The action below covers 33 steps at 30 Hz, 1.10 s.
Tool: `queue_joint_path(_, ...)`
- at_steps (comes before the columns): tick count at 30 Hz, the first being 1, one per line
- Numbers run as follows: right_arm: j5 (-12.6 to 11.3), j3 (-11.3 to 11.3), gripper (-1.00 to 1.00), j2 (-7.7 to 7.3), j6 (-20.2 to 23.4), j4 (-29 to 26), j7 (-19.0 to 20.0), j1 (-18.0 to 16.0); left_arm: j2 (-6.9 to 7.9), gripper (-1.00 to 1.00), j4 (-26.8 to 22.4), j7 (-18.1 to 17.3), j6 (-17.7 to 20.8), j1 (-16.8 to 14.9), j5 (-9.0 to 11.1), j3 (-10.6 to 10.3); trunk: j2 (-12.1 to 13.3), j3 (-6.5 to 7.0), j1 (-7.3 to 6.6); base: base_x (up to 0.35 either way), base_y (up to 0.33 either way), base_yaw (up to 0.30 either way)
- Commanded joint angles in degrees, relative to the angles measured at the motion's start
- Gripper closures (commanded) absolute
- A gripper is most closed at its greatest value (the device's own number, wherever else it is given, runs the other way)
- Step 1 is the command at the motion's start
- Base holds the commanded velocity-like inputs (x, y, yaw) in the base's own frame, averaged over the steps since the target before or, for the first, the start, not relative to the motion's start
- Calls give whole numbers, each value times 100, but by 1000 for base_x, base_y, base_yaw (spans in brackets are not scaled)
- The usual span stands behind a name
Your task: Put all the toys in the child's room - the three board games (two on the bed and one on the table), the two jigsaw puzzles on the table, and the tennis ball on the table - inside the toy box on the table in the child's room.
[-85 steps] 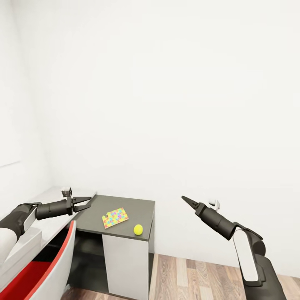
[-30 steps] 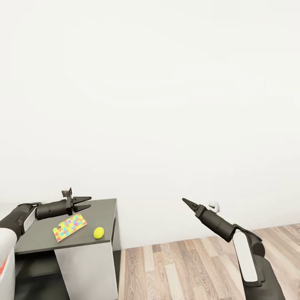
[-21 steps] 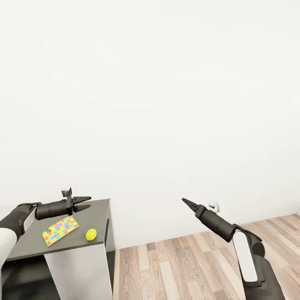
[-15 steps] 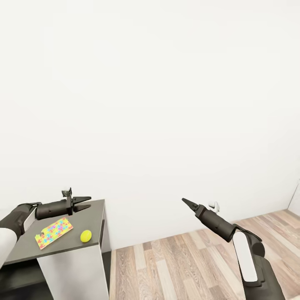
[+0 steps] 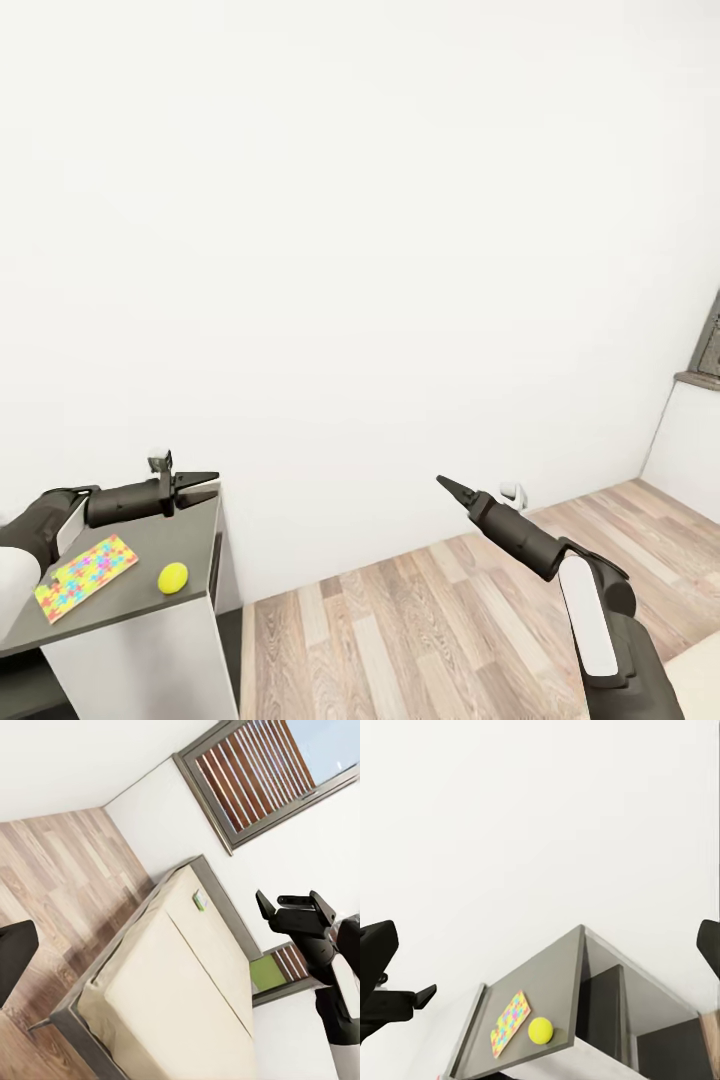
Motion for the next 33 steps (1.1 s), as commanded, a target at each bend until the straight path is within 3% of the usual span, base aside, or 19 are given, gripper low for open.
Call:
queue_joint_path(1, -2, -15, -100, 7, 38, 1, 20, -5, 1, -100, -1, -21, 61, 0, -8, 8, -5, -8, 2, 0, 0, -210)
queue_joint_path(33, -2, -20, -100, 7, 29, 1, 23, -5, -7, -100, -1, -8, 57, 0, -8, 8, -5, -178, 2, 0, 0, -213)
